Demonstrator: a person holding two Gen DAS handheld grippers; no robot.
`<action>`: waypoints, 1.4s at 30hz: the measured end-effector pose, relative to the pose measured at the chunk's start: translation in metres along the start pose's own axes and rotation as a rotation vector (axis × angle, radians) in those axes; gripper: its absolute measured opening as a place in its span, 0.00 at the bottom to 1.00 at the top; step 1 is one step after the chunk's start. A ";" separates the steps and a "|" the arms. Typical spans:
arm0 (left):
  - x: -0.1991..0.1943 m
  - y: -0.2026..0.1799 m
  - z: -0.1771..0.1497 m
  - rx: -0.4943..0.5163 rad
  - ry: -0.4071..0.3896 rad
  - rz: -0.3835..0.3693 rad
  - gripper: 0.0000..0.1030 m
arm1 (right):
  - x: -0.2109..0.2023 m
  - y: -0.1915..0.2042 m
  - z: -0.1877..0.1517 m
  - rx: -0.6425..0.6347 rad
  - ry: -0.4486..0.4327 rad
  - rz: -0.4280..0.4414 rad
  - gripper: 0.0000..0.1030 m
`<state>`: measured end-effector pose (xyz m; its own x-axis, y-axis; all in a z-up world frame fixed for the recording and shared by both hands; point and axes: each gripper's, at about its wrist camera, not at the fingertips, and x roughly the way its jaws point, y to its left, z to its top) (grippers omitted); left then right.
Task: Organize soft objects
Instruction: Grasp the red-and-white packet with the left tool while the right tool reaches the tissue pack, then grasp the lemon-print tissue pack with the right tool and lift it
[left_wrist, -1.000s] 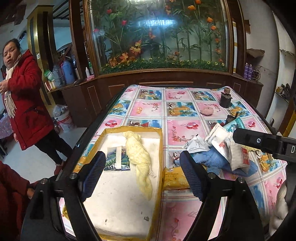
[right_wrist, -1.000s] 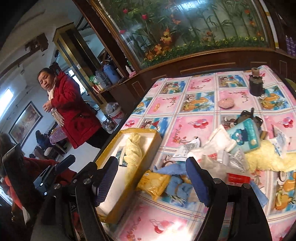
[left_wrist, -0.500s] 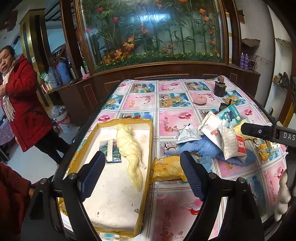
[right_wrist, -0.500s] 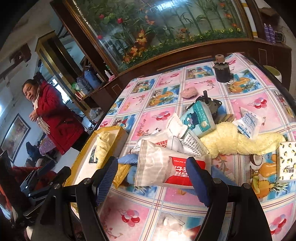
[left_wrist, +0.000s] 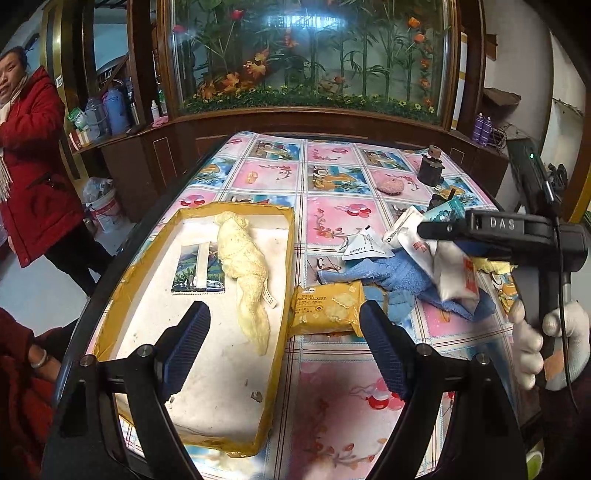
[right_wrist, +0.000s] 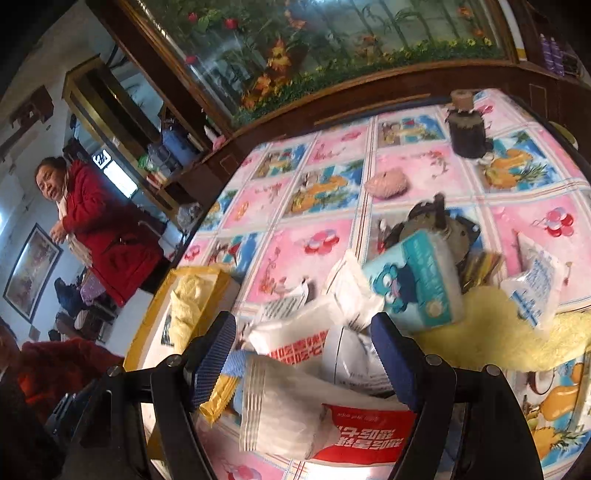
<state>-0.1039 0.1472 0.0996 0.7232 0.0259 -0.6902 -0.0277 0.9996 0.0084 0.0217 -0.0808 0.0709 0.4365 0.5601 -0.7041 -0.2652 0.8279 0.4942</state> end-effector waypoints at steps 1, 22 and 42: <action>-0.001 0.002 0.000 -0.001 -0.002 -0.010 0.81 | 0.003 0.003 -0.007 -0.002 0.043 0.045 0.76; 0.026 -0.115 -0.035 0.517 0.022 -0.300 0.81 | -0.164 -0.145 -0.061 0.256 -0.231 -0.278 0.78; 0.067 -0.155 -0.055 0.604 0.180 -0.371 0.79 | -0.092 -0.157 -0.054 0.095 -0.006 -0.587 0.79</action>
<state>-0.0889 -0.0066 0.0122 0.4846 -0.2668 -0.8330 0.6202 0.7764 0.1121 -0.0232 -0.2608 0.0301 0.4918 0.0089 -0.8707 0.1003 0.9927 0.0668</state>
